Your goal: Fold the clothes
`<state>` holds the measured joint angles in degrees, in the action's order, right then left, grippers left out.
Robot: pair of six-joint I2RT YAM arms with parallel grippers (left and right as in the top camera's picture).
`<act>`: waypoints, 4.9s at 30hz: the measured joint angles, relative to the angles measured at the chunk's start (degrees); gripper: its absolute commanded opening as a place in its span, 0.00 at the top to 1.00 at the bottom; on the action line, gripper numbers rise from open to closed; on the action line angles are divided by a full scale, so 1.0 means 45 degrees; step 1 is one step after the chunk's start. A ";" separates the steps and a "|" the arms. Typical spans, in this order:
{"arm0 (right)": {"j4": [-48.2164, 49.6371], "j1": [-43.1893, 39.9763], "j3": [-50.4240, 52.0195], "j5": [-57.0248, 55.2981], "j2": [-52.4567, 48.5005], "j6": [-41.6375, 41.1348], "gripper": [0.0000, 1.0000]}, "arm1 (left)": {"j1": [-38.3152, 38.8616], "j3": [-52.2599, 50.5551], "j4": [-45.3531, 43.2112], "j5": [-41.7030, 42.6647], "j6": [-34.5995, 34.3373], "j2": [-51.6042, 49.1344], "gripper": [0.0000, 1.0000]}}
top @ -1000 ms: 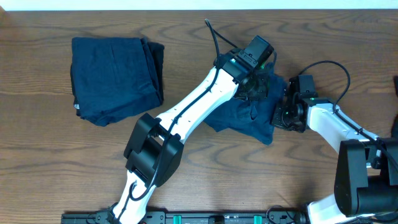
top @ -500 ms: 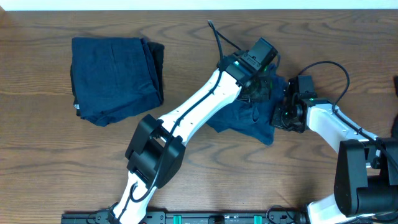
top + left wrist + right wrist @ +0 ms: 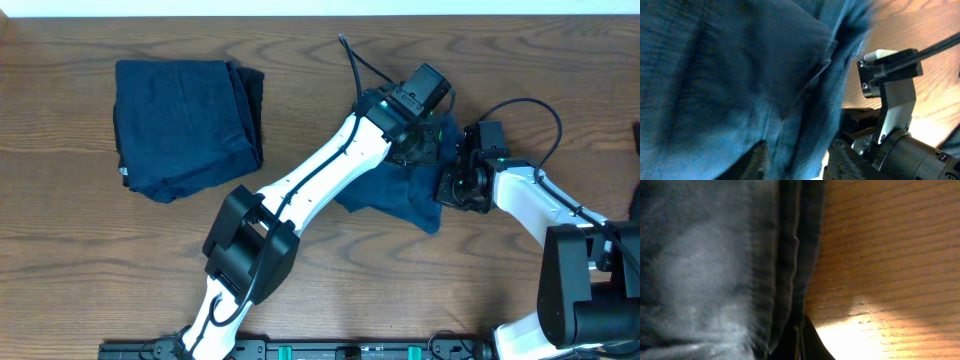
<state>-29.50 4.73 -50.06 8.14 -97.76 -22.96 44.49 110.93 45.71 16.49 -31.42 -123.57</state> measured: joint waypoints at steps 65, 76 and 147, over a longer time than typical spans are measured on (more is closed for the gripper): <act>0.4813 -0.1899 -0.2492 0.7266 -0.4075 0.3089 0.75 | 0.0782 -0.6834 -0.4605 0.3968 0.3827 0.0894 0.81; 0.0831 -0.3303 -0.2327 0.7383 0.0510 0.3580 0.45 | 0.0894 -0.6970 -0.4682 0.4012 0.3993 0.2686 0.81; -0.1685 -0.5285 -0.2361 0.2152 0.4177 0.3657 0.01 | -0.1020 -0.4532 -0.7096 -0.4226 0.0359 0.1180 0.86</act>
<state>-37.08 -19.05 -60.69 17.82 -78.96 -6.50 39.90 90.54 13.78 -2.52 -29.80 -118.26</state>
